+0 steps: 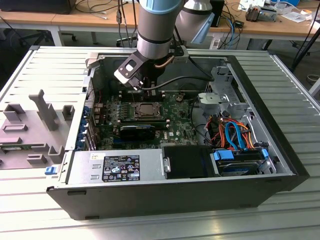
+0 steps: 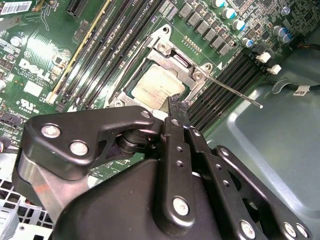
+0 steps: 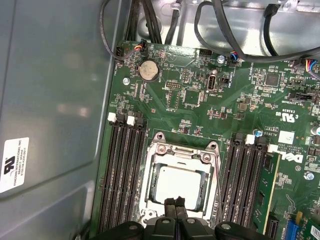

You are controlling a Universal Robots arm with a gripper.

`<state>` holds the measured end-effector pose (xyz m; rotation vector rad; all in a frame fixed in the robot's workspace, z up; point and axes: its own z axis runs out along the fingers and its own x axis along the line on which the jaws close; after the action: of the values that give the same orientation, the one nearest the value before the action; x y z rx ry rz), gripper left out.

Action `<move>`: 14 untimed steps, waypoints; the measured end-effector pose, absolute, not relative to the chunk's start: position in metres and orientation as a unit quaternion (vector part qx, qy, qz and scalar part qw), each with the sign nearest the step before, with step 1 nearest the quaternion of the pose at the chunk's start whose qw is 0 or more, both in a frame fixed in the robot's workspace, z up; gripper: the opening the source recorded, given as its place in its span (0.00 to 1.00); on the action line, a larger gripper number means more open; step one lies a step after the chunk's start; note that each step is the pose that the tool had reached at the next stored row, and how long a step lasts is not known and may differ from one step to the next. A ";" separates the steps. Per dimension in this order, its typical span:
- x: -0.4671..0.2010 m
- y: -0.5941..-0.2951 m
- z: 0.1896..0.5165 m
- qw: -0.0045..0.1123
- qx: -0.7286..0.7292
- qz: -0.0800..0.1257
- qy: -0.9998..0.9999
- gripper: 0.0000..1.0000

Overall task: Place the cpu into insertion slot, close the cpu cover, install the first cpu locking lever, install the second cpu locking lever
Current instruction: 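Install the first cpu locking lever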

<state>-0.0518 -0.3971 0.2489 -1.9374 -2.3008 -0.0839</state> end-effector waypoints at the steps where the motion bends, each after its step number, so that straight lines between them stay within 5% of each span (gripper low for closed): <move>1: -0.052 -0.397 0.249 0.066 -0.642 -0.028 -0.763 0.11; 14: -0.052 -0.397 0.249 0.066 -0.636 -0.027 -0.769 0.11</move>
<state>-0.0518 -0.3971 0.2488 -1.9164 -2.3178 -0.0822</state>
